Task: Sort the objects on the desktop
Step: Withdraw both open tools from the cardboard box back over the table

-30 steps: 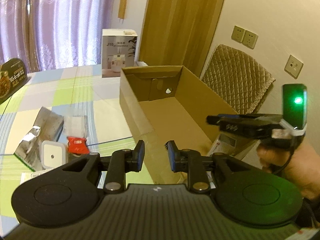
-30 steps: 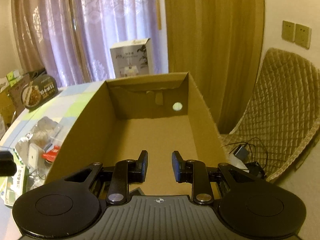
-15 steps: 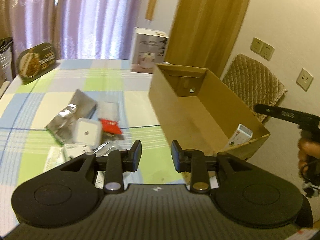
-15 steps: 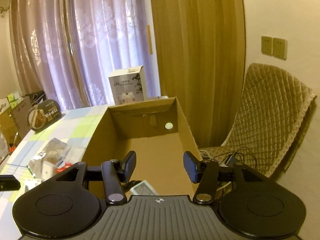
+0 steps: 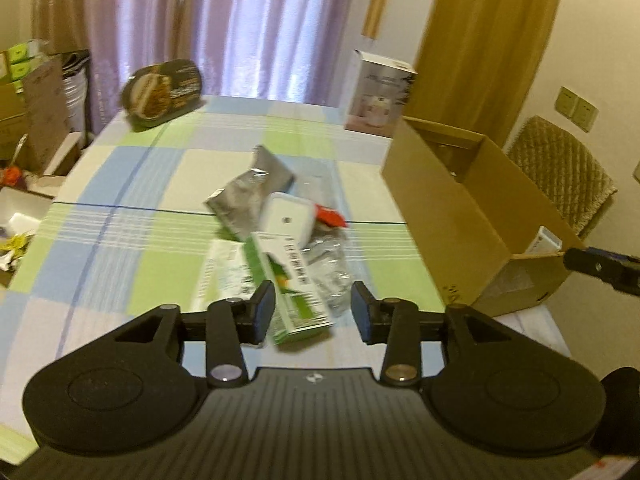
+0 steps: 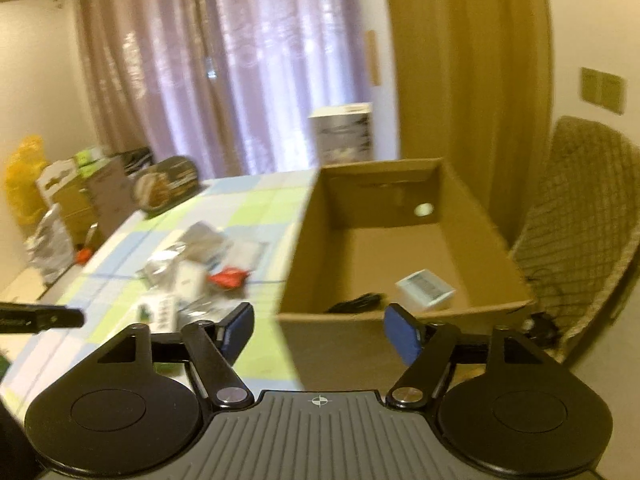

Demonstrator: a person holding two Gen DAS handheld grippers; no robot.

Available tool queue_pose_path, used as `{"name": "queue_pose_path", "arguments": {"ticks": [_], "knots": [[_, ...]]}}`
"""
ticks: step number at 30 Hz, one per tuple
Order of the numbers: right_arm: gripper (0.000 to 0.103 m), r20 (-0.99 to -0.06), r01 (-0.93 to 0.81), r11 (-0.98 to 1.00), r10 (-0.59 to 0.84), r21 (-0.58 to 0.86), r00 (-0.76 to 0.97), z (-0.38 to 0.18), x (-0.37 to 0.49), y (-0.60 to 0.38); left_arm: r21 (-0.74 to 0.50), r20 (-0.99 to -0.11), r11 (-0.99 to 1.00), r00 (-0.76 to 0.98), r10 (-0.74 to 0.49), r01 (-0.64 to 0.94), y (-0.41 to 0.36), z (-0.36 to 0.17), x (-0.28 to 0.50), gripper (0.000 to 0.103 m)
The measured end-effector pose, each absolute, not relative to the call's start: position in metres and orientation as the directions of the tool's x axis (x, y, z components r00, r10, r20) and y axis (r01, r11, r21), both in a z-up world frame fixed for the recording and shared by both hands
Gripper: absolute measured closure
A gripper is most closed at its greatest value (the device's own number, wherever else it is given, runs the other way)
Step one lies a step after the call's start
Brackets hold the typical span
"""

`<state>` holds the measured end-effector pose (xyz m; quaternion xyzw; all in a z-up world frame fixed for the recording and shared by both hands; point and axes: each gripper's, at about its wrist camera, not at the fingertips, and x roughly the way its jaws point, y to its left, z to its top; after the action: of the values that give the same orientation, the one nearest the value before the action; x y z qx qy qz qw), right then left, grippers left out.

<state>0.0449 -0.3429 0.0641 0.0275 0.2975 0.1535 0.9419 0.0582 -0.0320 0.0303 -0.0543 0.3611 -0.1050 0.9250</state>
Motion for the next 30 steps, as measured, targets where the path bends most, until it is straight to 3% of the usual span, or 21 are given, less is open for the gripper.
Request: {"name": "queue_pose_path", "arguments": {"ticks": [5,10,15,18,30], "knots": [[0.025,-0.569,-0.329,0.93,0.361,0.163,0.739,0.056,0.035,-0.314,-0.161,-0.66,0.98,0.726,-0.192,0.113,-0.01,0.032,0.051,0.057],[0.022,-0.592,-0.361,0.917,0.387,0.167,0.707,0.047,0.033,-0.299,-0.15,-0.66,0.985,0.732,-0.167,0.09,0.0,0.031,0.047,0.039],[0.02,-0.61,-0.39,0.906,0.405,0.166,0.681,0.04,0.03,-0.286,-0.129,-0.675,0.988,0.723,-0.15,0.084,0.006,0.027,0.051,0.034],[0.018,-0.619,-0.399,0.901,0.414,0.171,0.668,0.037,0.034,-0.278,-0.113,-0.685,0.989,0.714,-0.143,0.091,0.007,0.024,0.055,0.027],[0.017,-0.663,-0.464,0.868,0.452,0.175,0.596,0.016,0.059,-0.236,-0.035,-0.722,0.991,0.682,-0.117,0.133,0.019,0.001,0.085,0.024]]}}
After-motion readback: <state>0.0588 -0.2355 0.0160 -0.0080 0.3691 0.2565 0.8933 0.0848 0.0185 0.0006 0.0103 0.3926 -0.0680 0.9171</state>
